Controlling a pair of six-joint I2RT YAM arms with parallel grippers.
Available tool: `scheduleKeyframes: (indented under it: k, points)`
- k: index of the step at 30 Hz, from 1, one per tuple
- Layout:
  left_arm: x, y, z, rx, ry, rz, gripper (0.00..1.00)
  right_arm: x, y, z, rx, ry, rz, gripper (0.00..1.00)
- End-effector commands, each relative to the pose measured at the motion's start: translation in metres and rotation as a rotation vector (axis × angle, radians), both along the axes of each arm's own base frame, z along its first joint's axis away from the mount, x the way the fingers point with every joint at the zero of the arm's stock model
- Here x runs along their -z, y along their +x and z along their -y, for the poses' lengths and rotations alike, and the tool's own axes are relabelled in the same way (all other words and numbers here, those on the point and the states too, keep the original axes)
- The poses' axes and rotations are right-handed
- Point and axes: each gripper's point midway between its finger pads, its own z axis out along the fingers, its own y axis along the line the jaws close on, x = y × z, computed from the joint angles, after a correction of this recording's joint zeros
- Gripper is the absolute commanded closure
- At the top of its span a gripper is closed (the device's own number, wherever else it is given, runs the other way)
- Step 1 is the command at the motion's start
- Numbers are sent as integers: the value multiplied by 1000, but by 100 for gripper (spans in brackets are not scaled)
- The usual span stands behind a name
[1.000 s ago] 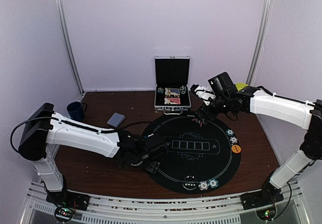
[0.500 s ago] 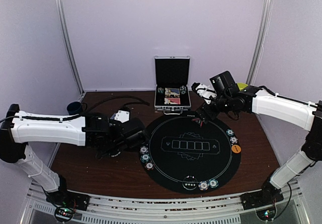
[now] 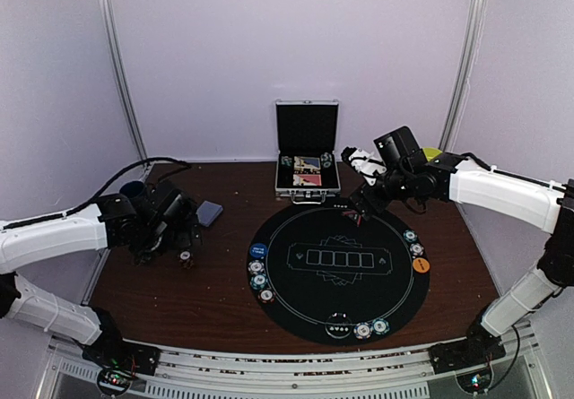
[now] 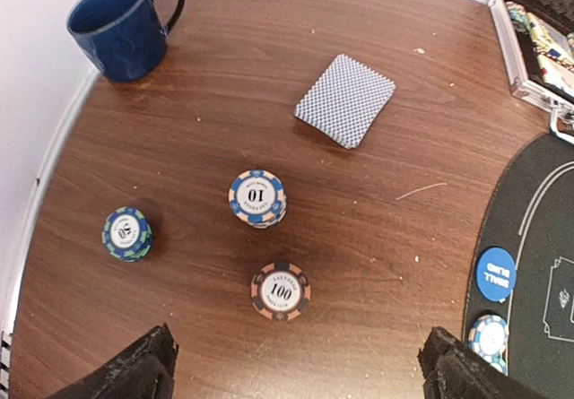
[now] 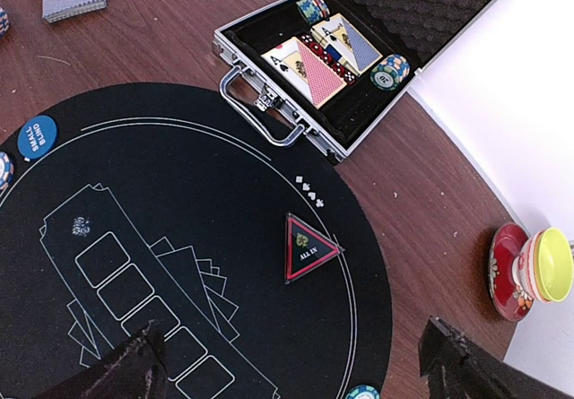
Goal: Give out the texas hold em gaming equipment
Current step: Pick up the pile of poker chips from the pile of poker chips.
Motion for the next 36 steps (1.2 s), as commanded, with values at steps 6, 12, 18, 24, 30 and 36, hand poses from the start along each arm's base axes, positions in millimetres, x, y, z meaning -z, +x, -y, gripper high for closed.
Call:
scheduleKeyframes:
  k: [6, 12, 18, 24, 30, 36]
  points:
    - [55, 35, 2, 46, -20, -123, 3, -11, -4, -2, -18, 12, 33, 0]
    - [79, 41, 5, 55, -10, -179, 9, -9, -4, -2, -20, 8, 31, 0]
    - [92, 42, 3, 61, -26, -207, 19, -12, -5, -2, -22, 14, 37, 0]
    - [105, 39, -6, 42, -17, -235, 19, -10, -5, -3, -25, 9, 35, 0]
    - [115, 37, -11, 36, 0, -259, 25, -11, -5, -3, -23, 8, 37, 0]
    - [121, 37, -15, 27, 2, -268, 32, -9, -5, -3, -24, 5, 34, 0]
